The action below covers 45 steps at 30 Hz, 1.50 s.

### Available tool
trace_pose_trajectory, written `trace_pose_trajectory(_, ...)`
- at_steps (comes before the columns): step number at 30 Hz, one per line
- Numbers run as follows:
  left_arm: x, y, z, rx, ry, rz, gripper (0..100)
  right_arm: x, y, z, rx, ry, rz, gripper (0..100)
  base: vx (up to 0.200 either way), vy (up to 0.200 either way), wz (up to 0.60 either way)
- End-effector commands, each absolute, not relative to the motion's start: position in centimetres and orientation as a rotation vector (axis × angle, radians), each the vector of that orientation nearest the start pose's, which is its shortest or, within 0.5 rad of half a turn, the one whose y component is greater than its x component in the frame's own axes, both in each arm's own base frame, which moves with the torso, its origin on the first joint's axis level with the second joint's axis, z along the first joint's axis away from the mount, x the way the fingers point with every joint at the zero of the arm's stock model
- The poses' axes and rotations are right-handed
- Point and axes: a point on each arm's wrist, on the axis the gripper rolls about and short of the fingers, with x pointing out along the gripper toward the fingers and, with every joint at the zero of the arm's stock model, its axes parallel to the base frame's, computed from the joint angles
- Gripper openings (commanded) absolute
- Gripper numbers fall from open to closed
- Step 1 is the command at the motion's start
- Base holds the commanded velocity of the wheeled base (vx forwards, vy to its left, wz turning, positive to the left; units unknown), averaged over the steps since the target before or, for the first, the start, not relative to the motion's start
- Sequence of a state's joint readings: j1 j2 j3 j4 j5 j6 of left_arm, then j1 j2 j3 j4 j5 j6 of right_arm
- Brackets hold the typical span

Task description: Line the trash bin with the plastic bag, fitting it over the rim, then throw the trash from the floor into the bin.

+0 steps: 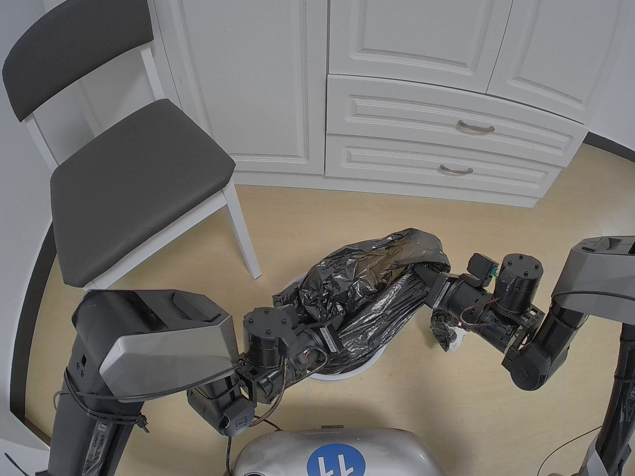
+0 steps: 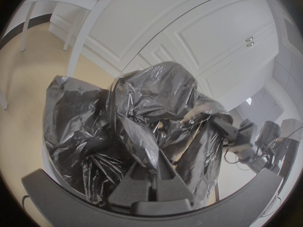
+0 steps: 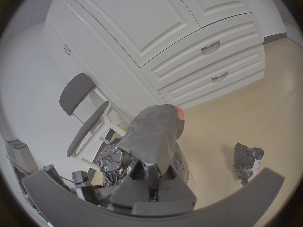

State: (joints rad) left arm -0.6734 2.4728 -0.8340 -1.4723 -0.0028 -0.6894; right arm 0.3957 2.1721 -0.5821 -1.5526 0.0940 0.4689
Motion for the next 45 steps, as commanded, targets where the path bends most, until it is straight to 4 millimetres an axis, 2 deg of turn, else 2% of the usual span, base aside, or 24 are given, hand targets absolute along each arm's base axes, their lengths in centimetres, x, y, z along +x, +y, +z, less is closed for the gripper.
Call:
trace_pose_trajectory(1,31.1,-25.3,-1.6,-0.597,0.409,-0.589,0,31.7,13.1,7.8,0.458,0.105,0.475,0,0.000,0.000,0.00)
trace_pose_trajectory(7,31.7,-25.2,-1.9,-0.569,0.470,-0.544,0,31.4,13.6,7.0,0.455,0.138,0.486,0,0.000,0.000,0.00)
trace_pose_trajectory(10,32.5,-24.6,-1.9,-0.562,0.477,-0.514,0,31.0,14.7,6.3,0.454,0.167,0.510,0,0.000,0.000,0.00)
trace_pose_trajectory(15,34.5,-22.1,-1.9,-0.573,0.464,-0.450,0,30.1,17.3,4.4,0.474,0.246,0.566,0,0.000,0.000,0.00)
trace_pose_trajectory(21,34.7,-22.0,-2.0,-0.572,0.463,-0.448,0,30.3,19.0,1.8,0.504,0.309,0.544,0,0.000,0.000,0.00)
trace_pose_trajectory(25,34.8,-21.9,-1.7,-0.575,0.454,-0.446,0,30.3,19.1,1.2,0.496,0.318,0.528,0,0.000,0.000,0.00)
trace_pose_trajectory(31,34.1,-21.2,1.2,-0.577,0.427,-0.453,0,30.5,18.5,1.7,0.480,0.299,0.516,0,0.000,0.000,0.00)
trace_pose_trajectory(42,31.6,-19.7,3.7,-0.289,0.559,-0.451,0,30.9,16.5,3.3,0.359,0.226,0.484,0,0.000,0.000,0.00)
trace_pose_trajectory(45,31.1,-19.3,3.8,-0.240,0.568,-0.447,0,30.8,16.4,3.7,0.333,0.283,0.472,0,0.000,0.000,0.00)
